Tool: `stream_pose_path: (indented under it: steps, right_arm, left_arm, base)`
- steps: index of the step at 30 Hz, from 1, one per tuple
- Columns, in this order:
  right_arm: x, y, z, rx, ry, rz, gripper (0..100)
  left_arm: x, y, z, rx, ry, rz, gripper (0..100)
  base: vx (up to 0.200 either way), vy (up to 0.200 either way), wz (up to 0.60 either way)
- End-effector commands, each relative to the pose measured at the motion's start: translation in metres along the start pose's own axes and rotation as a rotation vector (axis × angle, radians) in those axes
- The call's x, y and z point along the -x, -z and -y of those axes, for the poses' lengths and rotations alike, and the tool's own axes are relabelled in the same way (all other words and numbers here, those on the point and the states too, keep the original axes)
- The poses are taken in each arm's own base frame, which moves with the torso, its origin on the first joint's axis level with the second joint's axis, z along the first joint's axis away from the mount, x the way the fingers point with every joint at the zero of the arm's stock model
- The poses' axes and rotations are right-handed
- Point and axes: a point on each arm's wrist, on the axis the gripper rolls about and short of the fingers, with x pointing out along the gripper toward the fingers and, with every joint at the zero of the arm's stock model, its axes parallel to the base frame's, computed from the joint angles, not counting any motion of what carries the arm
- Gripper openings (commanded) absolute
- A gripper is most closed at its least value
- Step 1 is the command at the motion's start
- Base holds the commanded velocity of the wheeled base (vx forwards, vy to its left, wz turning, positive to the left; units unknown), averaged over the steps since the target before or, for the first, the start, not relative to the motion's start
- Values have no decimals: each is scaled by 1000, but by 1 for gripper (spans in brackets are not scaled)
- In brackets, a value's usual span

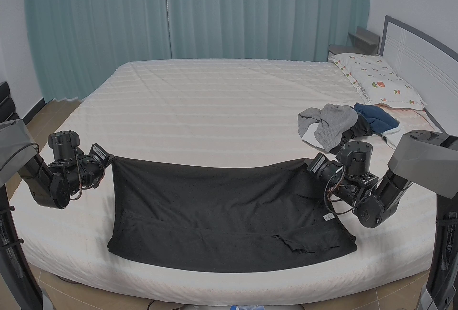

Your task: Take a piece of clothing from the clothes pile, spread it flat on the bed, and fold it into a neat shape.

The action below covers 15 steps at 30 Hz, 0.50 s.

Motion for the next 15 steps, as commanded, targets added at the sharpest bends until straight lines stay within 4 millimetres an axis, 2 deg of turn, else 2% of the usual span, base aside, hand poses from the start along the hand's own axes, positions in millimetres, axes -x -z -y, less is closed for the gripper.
stream_pose_path:
  steps: [1,4,8,15]
  right_arm:
    - [0,-1,1,-1,1,3,0]
    - [5,-5,-1,3,4,5,0]
    - [23,3,14,25,33,-84,0]
    - [43,16,32,52,70,-197,0]
  left_arm:
    - [0,1,-2,0,-4,-3,0]
    - [0,2,-3,1,-9,-9,0]
    - [6,8,-9,-13,-28,-42,0]
    - [18,20,-26,-176,-91,-94,0]
  base:
    - [0,0,0]
    - [0,0,0]
    - [0,0,0]
    - [0,0,0]
